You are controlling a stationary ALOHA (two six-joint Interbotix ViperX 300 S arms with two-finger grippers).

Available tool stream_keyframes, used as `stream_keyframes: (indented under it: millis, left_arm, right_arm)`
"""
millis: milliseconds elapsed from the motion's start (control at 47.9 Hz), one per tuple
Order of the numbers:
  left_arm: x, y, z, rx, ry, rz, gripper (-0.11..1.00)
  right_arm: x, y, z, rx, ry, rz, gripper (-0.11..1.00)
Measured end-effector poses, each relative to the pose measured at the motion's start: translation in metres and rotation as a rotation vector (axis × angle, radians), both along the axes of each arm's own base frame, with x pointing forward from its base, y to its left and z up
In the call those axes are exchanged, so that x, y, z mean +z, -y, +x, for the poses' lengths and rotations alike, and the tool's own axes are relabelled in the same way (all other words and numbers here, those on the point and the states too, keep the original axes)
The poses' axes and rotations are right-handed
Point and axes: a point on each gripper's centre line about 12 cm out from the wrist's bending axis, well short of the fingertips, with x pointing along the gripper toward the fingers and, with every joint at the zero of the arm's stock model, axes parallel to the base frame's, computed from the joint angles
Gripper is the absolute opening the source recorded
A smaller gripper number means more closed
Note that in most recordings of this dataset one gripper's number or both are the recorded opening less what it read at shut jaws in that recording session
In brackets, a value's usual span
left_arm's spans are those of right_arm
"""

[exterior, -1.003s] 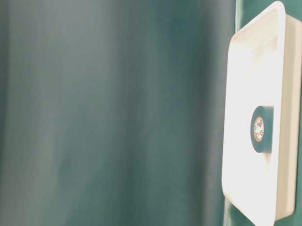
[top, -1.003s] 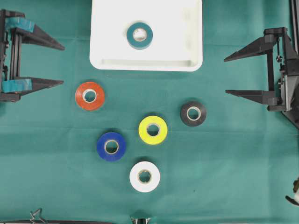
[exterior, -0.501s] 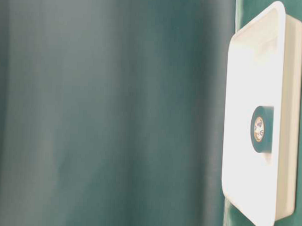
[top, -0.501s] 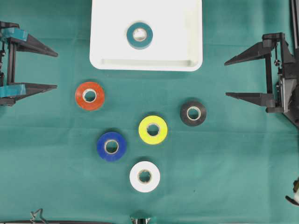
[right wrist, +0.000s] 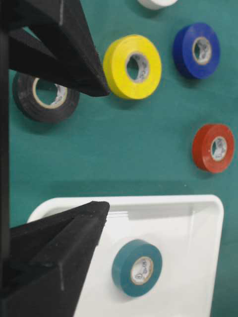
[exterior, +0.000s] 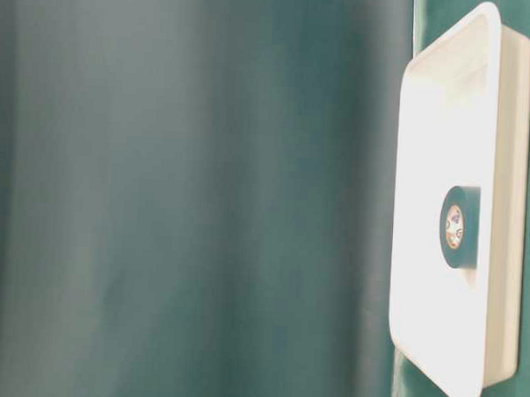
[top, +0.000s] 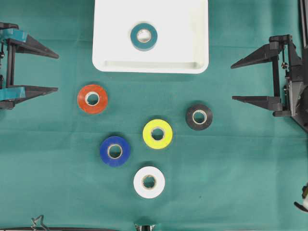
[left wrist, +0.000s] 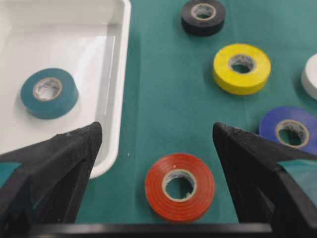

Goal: Pick up the tape from a random location and place it into the white case.
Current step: 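Move the right gripper over the black tape roll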

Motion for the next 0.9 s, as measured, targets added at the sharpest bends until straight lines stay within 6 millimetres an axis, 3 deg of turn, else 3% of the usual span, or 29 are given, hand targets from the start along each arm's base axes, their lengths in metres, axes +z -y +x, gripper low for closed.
stream_keyframes:
  millis: [313, 627, 898]
  left_arm:
    - [0.0, 0.0, 0.0, 0.0, 0.0, 0.0, 0.98]
    - [0.0, 0.0, 0.0, -0.002, 0.0, 0.0, 0.98]
    - [0.001, 0.0, 0.0, -0.001, 0.005, 0.0, 0.98]
  right_arm:
    - [0.0, -0.016, -0.001, 0.076, -0.002, 0.006, 0.91]
    - [0.0, -0.017, 0.001, 0.08, -0.003, 0.008, 0.91]
    - [0.005, -0.019, 0.026, 0.078, -0.037, 0.006, 0.91]
